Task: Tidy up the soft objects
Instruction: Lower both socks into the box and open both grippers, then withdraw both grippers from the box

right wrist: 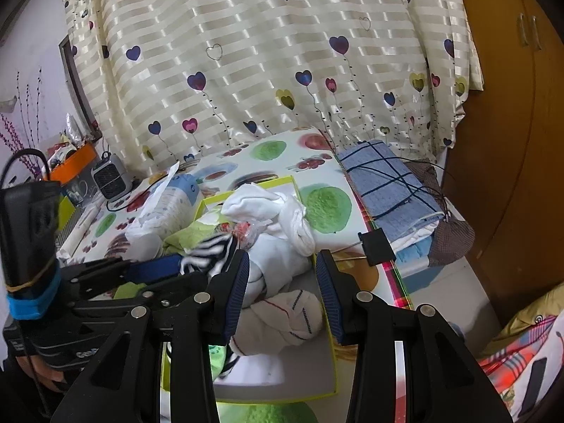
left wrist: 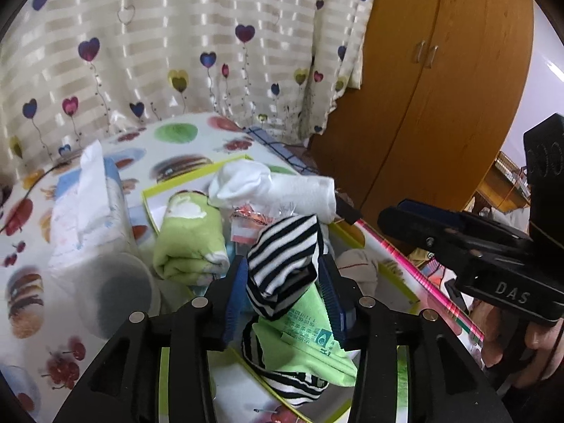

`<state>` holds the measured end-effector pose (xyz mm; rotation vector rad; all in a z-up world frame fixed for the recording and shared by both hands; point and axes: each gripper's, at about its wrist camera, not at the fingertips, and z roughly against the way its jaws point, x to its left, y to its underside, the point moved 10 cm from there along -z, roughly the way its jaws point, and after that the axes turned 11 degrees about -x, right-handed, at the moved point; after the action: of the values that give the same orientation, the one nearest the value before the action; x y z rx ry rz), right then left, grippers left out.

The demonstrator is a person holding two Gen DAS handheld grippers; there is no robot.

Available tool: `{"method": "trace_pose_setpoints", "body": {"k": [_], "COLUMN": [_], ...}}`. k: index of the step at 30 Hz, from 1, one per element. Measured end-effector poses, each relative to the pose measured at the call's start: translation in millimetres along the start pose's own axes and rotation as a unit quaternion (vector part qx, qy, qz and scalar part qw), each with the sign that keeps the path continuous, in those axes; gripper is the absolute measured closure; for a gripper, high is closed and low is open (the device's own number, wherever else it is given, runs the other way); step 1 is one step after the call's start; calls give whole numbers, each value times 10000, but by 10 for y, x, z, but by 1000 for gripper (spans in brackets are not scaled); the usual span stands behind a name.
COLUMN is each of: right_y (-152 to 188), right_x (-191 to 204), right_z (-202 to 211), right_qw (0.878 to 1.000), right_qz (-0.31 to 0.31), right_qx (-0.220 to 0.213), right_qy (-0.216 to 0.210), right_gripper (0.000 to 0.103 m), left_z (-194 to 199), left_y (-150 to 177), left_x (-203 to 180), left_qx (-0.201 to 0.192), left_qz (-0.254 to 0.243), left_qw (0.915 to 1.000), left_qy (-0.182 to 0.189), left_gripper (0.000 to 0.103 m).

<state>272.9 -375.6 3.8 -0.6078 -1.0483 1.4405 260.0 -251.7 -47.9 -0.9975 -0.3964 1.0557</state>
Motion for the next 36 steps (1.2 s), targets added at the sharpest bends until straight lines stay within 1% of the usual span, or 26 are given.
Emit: {"method": "trace_pose_setpoints", "body": {"k": [9, 17, 25, 28, 30, 36], "right_y": [30, 125, 298, 322, 344, 423], "right_x": [110, 365, 628, 697, 726, 838], "right_z": [118, 254, 361, 407, 429, 487], "right_qw": [10000, 9992, 9974, 9971, 9969, 9958], "right_qz": [81, 353, 584, 633, 659, 769], "right_qx": [13, 100, 291, 302, 319, 386], "right_qy": [-53, -153, -289, -304, -302, -318], "right_gripper": [62, 62, 62, 61, 59, 59], "left_z": [187, 451, 700, 774, 828, 942], "left_y": [4, 53, 161, 201, 235, 322], "left_x": [20, 14, 36, 64, 91, 164], "left_qx": [-86, -172, -203, -207, -214, -218], "left_qz": [104, 136, 172, 191, 198, 331], "left_qw": [9999, 9996, 9992, 9988, 9983, 9971], "left_qy": [-56, -174, -297, -404, -497, -650], "left_gripper": [62, 62, 62, 62, 62, 62]}}
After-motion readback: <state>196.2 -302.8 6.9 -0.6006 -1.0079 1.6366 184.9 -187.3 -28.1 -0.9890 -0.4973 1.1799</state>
